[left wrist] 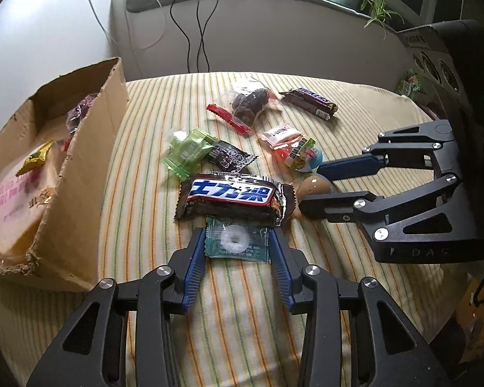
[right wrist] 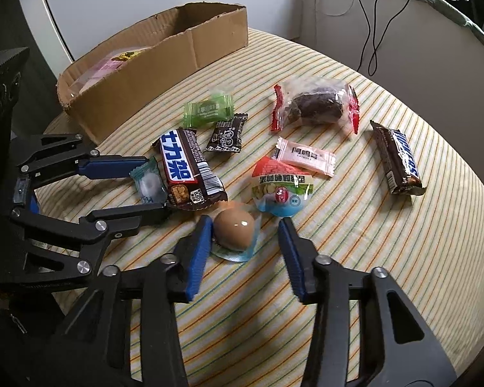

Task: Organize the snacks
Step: 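Grasp the mint candy pack with the left gripper while the right grasps the chocolate egg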

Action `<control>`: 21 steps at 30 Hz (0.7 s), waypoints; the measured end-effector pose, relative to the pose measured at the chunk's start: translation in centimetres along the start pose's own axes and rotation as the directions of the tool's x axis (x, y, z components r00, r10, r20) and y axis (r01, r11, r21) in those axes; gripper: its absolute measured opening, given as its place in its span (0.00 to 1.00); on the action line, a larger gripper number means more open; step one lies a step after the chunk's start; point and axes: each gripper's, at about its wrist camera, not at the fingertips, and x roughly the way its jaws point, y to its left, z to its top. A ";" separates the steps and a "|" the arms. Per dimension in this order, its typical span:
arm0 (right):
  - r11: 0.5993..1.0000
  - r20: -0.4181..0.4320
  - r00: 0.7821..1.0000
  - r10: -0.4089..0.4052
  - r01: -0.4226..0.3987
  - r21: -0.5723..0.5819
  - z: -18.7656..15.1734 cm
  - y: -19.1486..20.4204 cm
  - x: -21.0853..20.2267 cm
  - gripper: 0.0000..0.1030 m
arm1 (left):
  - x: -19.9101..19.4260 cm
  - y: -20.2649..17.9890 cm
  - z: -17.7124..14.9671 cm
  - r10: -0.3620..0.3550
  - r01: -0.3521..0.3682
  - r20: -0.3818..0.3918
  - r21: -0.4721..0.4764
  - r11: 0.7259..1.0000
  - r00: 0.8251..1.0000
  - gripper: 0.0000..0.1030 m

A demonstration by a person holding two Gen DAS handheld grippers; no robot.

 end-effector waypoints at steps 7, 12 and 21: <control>1.000 -0.004 1.000 -0.004 0.004 -0.003 0.0 0.2 -0.1 0.28 | -0.4 0.0 -0.2 0.006 -0.006 0.006 0.001 1.000 1.000 0.33; 1.000 0.002 1.000 -0.013 0.013 0.008 -0.4 0.0 -0.5 0.27 | -0.9 0.3 -0.5 -0.002 0.003 0.013 -0.024 1.000 1.000 0.32; 1.000 0.018 1.000 -0.017 0.017 0.024 -1.4 -0.4 -2.2 0.27 | -2.0 0.3 -0.4 -0.017 0.018 0.040 -0.037 0.999 0.999 0.32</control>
